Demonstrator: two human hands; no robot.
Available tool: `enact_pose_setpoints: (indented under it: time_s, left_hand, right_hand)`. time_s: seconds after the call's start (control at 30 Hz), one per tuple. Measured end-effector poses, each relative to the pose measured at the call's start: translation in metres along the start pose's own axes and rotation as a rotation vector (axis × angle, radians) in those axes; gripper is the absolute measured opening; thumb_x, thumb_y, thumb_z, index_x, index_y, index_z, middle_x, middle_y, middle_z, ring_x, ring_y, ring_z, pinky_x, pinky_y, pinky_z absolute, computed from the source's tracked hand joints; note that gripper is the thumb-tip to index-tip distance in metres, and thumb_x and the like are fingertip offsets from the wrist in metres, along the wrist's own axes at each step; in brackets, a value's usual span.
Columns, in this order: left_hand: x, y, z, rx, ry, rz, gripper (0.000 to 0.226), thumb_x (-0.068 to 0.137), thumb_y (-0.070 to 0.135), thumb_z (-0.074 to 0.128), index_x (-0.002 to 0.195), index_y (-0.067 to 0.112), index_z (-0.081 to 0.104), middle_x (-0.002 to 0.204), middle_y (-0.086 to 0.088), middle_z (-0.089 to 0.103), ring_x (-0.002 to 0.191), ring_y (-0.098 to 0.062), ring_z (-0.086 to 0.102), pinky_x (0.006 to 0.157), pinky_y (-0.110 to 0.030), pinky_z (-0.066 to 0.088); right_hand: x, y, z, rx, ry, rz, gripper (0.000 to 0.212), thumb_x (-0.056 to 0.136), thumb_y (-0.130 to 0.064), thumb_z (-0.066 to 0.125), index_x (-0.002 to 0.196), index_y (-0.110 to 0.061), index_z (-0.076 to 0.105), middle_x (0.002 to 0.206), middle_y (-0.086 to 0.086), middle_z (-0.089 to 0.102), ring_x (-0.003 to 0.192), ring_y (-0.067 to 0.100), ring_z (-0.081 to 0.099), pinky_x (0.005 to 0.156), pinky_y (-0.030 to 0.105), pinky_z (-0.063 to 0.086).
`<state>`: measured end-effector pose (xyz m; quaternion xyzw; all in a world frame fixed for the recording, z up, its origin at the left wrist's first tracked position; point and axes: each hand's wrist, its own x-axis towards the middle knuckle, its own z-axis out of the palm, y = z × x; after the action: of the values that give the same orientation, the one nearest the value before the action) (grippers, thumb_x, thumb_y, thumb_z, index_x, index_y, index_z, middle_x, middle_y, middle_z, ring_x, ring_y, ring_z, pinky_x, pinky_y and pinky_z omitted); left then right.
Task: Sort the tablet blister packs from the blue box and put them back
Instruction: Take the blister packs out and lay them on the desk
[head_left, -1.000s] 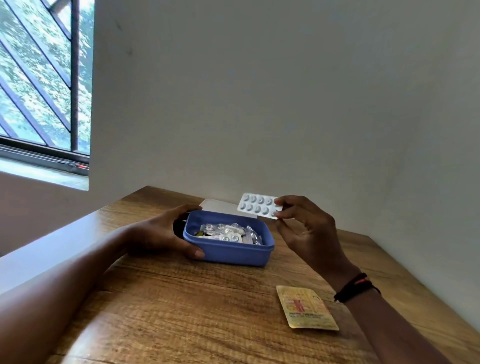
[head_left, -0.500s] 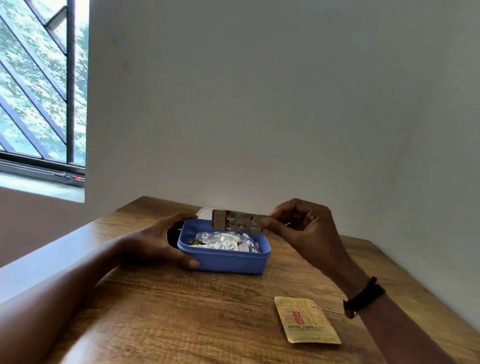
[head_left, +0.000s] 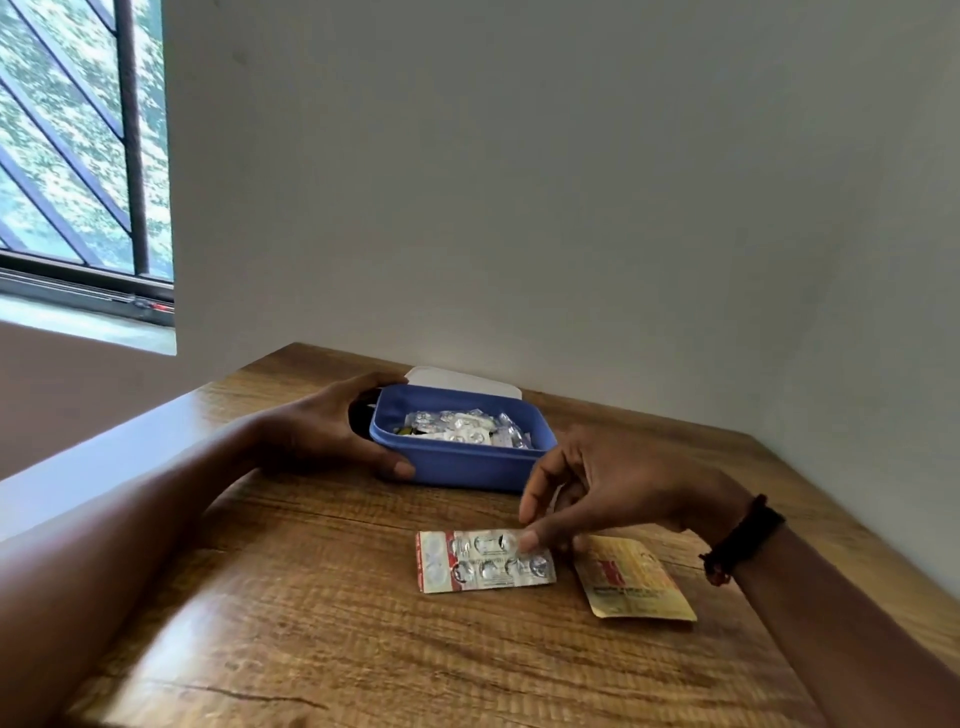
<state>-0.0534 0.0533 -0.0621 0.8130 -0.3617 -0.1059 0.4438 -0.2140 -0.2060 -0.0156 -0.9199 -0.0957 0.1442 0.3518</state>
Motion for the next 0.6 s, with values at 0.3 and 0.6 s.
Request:
enact_pose_setpoints:
  time_s: [0.3,0.6]
  left_hand:
    - [0.0,0.003,0.002,-0.01,0.006,-0.02,0.127,0.034,0.054,0.092,0.144,0.027,0.035,0.14,0.005,0.051,0.127,-0.017,0.05,0.108,-0.045,0.043]
    - [0.0,0.004,0.004,0.018,0.021,-0.028,0.127,0.036,0.054,0.09,0.146,0.028,0.032,0.142,0.005,0.049,0.128,-0.018,0.049,0.108,-0.045,0.043]
  right_hand:
    - [0.017,0.01,0.001,-0.079,0.708,-0.203,0.023,0.08,-0.034,0.075,0.1,-0.026,0.069,0.095,-0.008,0.069,0.086,-0.001,0.063,0.069,0.019,0.049]
    - [0.032,0.02,0.032,-0.59,0.612,-0.177,0.074,0.068,-0.092,0.032,0.131,-0.053,0.039,0.128,-0.027,0.045,0.121,-0.005,0.028,0.113,0.047,0.017]
